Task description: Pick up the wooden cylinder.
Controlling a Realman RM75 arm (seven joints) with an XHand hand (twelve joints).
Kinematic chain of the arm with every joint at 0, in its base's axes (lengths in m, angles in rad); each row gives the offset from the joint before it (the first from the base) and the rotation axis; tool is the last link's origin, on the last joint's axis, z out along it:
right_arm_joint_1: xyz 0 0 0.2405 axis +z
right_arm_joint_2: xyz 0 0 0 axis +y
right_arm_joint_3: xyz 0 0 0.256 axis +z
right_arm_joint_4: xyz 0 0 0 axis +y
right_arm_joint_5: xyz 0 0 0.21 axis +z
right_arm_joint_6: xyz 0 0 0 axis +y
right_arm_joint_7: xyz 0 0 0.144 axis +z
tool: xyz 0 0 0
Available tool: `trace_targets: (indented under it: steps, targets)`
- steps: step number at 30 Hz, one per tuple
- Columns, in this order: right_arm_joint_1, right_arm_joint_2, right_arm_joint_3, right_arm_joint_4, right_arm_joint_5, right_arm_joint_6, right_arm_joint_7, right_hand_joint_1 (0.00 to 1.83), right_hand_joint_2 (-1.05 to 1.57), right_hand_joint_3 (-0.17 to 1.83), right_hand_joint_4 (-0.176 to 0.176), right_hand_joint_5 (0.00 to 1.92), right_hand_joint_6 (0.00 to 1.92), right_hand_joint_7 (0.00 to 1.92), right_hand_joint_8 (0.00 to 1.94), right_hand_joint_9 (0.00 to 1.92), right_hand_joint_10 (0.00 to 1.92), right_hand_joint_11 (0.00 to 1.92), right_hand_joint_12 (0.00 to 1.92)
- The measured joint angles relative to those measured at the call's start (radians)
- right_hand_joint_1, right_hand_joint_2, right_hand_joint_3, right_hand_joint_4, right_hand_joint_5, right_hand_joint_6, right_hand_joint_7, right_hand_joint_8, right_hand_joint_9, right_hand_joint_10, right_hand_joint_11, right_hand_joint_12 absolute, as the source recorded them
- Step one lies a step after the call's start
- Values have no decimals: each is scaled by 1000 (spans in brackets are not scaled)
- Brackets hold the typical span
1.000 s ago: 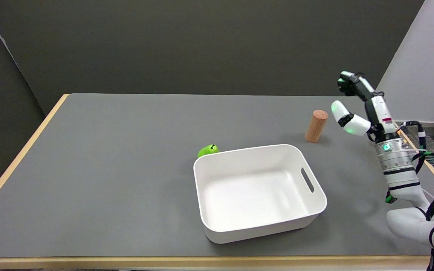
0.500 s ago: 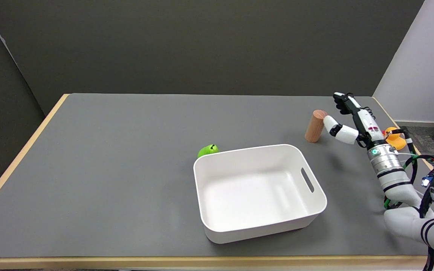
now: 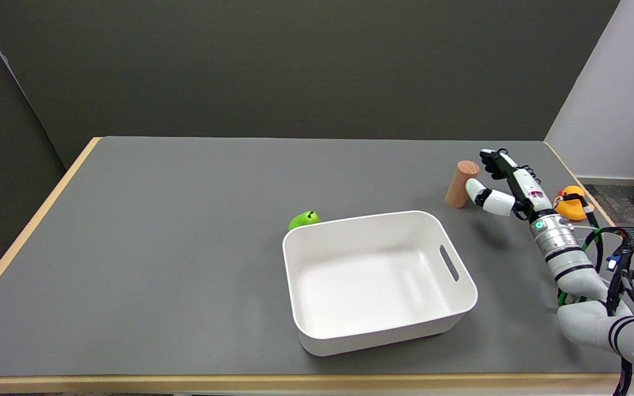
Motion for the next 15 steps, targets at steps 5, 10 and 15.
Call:
trace_targets:
  steps: [5, 10, 15]
  targets:
    - [9, -4, -13, -7, -4, -15, 0, 453, 614, 966, -37, 189, 432, 290, 382, 228, 731, 117, 1202]
    - [18, -9, -28, -12, -7, -27, -1, 451, 616, 967, -34, 202, 446, 303, 391, 239, 735, 119, 1204]
    - [28, -15, -43, -16, -8, -35, -1, 496, 648, 895, -26, 251, 472, 340, 372, 259, 762, 116, 1237]
